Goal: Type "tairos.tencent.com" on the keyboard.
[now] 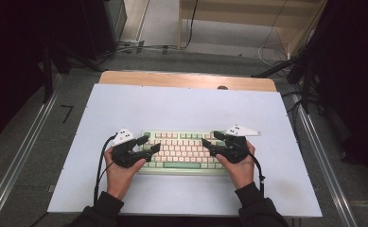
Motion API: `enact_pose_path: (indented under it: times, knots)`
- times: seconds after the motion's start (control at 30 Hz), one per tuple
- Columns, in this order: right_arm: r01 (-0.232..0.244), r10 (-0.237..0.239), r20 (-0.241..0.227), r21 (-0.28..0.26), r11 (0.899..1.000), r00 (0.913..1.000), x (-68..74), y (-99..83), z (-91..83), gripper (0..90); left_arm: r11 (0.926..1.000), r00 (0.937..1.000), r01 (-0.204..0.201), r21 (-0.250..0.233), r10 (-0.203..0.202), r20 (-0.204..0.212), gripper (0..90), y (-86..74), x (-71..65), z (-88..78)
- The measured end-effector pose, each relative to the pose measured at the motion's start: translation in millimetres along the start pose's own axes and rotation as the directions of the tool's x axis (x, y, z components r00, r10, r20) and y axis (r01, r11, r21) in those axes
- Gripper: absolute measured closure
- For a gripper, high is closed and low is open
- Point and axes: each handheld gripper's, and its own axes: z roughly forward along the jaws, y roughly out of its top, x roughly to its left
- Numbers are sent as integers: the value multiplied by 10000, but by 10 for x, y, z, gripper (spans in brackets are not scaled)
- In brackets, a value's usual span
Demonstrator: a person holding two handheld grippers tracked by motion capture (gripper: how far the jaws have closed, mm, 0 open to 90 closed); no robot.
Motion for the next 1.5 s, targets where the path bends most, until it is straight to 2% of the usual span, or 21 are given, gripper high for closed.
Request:
enact_pose_path:
  times: [0.53,0.8,0.87,0.97,1.07,1.1,1.27,1.5]
  knots:
    - [-21,21,48,73,10000,10000,-8,-12,1,380,10000,9999,-55,36,55,101,392,-7,-17,12]
    - [-2,2,41,103,9999,10000,-7,-15,4,381,9998,9998,-158,142,156,112,429,-16,-37,31]
    - [-8,7,30,115,9999,10000,-6,-17,4,381,9994,9996,-272,195,271,50,484,-20,-43,34]
    - [15,-16,32,116,9999,10000,-5,-18,5,383,9992,9992,-323,251,317,256,609,-22,-51,37]
    - [7,-7,26,133,9999,10000,-6,-19,7,385,9987,9973,-325,390,298,676,852,-24,-66,44]
    - [7,-7,30,133,9999,10000,-6,-19,8,386,9982,9964,-372,472,335,780,900,-21,-72,49]
    - [11,-11,6,132,9999,10000,0,-20,8,389,9962,9946,-519,706,452,937,900,-30,-102,100]
    - [16,-16,17,147,9999,10000,0,-22,12,392,9933,9949,-669,941,592,817,900,-46,-113,151]
